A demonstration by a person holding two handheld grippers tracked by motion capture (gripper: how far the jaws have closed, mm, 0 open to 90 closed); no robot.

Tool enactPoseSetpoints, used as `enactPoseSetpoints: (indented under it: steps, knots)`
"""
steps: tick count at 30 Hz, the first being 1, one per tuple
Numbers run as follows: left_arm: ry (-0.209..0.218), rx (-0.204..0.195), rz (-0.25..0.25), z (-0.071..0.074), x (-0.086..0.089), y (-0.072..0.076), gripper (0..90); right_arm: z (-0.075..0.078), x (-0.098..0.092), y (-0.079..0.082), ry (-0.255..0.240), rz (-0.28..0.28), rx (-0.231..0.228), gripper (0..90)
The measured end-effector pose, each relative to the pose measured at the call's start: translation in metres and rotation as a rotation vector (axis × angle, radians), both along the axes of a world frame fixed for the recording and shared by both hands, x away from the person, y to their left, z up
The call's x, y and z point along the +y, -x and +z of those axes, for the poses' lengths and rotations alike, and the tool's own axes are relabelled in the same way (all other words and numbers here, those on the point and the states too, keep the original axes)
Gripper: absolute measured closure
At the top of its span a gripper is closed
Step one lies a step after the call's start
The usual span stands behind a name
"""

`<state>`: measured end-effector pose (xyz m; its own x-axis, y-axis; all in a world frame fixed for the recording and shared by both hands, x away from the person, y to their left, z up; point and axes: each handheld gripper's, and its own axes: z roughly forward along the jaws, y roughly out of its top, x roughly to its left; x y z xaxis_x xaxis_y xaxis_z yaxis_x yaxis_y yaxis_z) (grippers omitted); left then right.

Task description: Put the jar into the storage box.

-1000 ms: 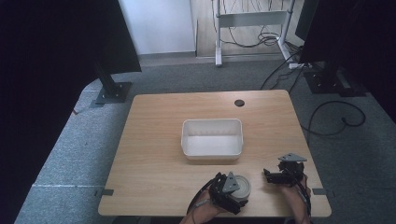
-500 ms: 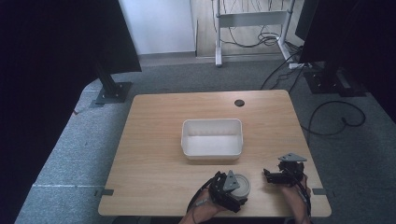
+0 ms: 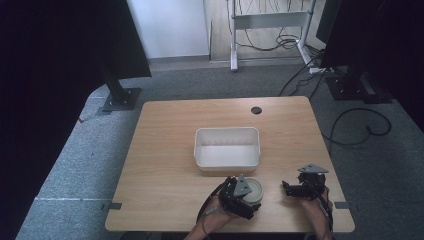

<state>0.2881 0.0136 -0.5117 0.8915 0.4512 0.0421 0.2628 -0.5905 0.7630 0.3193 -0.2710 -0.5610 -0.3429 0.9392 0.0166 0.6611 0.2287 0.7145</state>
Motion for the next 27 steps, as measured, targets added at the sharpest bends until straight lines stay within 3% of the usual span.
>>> enactPoseSetpoints:
  steps: [27]
  knots:
    - [-0.005, -0.024, 0.068, 0.024, 0.020, -0.028, 10.4, 0.000, 0.000, 0.000, 0.000, 0.000, 0.000, 0.6]
